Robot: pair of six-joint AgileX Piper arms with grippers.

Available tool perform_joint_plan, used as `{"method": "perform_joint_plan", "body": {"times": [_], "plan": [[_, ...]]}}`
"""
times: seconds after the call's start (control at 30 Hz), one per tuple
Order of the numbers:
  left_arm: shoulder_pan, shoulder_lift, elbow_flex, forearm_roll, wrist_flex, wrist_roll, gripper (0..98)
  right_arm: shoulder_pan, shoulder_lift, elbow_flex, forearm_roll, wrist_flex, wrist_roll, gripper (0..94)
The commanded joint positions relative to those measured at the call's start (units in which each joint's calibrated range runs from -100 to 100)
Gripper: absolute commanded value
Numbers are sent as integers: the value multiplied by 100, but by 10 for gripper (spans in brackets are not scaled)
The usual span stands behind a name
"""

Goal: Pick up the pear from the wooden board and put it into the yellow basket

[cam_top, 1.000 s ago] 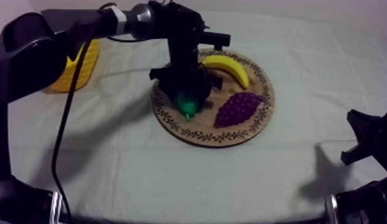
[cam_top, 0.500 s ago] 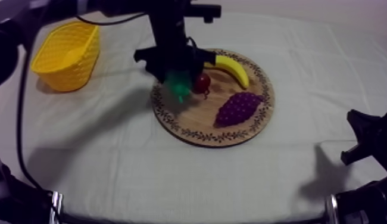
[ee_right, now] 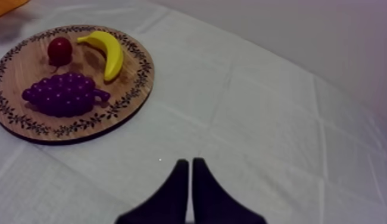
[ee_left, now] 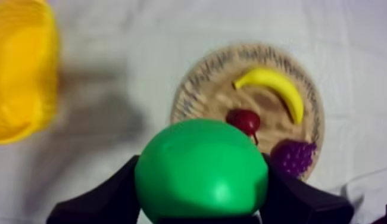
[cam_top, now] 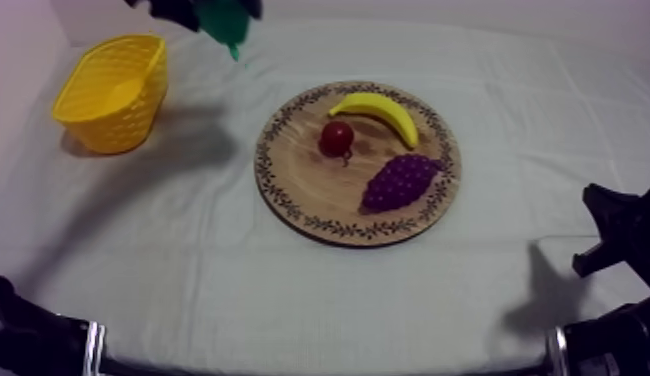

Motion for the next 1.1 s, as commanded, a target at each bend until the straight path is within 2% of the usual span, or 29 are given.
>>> {"method": "perform_joint_plan", "body": {"times": [0.0, 0.37, 0.6, 0.87, 1.07], "plan": [[-203, -383, -45, -78, 8, -58, 561, 3, -1, -1, 0, 0, 0, 5], [-1141, -578, -258, -473, -71, -461, 549, 3, -1, -1, 0, 0, 0, 5], [-1653, 62, -481, -567, -406, -653, 542, 3, -1, -1, 0, 0, 0, 5], [-1944, 848, -597, -758, -616, -655, 560, 3, -1, -1, 0, 0, 0, 5], [-2048, 1462, -506, -794, -868, -634, 570, 3, -1, -1, 0, 0, 0, 5]]}}
